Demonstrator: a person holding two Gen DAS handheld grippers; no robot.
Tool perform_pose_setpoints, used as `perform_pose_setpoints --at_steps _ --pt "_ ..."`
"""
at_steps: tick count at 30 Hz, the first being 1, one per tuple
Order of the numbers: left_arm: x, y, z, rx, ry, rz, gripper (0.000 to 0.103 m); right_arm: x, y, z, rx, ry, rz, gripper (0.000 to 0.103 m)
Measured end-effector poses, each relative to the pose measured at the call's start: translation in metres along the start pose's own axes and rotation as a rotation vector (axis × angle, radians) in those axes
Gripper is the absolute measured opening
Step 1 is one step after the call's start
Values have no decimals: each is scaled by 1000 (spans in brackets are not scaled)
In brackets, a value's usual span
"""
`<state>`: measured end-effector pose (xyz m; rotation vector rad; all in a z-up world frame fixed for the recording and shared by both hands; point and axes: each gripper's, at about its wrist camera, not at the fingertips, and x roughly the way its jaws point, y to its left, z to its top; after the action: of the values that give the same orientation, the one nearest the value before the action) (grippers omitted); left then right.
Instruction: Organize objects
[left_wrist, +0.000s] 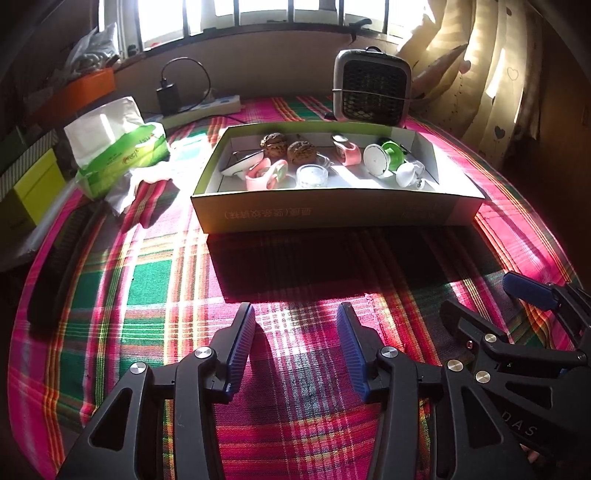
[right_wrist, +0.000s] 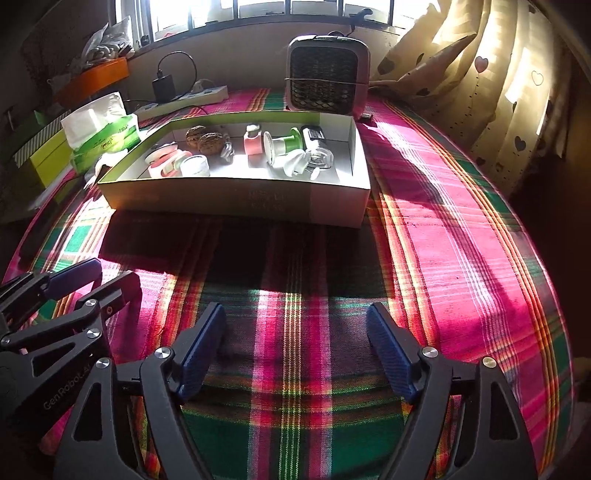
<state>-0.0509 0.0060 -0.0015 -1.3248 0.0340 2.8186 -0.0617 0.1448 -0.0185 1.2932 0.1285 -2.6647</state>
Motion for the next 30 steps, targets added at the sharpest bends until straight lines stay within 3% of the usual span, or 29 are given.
perform_pose_setpoints --at_steps 30 --pt "0 0 -1 0 0 0 44 0 -1 0 1 1 -1 80"
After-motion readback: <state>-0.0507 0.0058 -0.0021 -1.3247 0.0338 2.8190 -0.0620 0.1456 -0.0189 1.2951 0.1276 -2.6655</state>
